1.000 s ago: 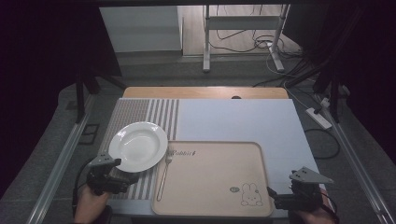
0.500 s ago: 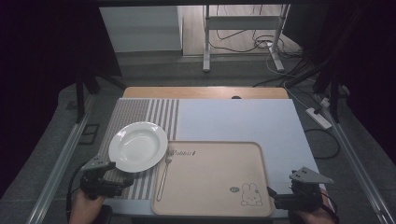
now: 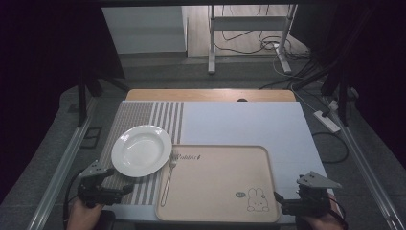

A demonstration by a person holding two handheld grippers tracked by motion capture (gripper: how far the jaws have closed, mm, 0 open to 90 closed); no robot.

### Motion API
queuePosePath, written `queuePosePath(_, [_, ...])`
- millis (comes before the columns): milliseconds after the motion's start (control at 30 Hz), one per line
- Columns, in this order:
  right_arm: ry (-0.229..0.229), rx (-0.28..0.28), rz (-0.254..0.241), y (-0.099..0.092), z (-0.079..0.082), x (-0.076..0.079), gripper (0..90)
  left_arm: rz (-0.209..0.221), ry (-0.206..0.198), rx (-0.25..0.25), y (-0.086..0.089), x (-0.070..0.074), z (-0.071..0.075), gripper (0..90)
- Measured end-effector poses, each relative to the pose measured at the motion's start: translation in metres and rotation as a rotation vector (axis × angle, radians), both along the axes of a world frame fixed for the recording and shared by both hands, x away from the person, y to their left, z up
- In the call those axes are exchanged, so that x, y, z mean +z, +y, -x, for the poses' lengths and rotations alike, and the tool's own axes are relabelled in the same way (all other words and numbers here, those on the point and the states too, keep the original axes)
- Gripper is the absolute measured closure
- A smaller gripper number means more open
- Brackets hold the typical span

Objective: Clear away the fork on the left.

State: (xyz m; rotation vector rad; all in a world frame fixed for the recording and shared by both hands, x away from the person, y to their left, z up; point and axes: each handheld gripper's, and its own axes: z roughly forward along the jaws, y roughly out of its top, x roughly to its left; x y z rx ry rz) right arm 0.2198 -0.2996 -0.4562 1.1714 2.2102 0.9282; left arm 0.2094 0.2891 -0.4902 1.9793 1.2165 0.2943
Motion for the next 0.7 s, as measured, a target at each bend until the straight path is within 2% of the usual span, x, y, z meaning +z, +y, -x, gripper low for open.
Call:
queuePosePath(200, [0.001,0.000,0.001,0.0002,-0.0002,0.0000,0.0,-0.005,0.005,0.004,0.0028,-0.0003,0.0027,0.2])
queuePosePath(400, [0.001,-0.002,0.003,0.0007,-0.0001,0.0001,0.0,-0.046,0.013,0.002,0.0032,-0.0003,0.0074,0.1])
queuePosePath(700, [0.005,0.002,0.011,0.0012,-0.0004,-0.0002,0.0,-0.040,0.024,-0.002,0.0042,-0.0008,0.0064,0.1])
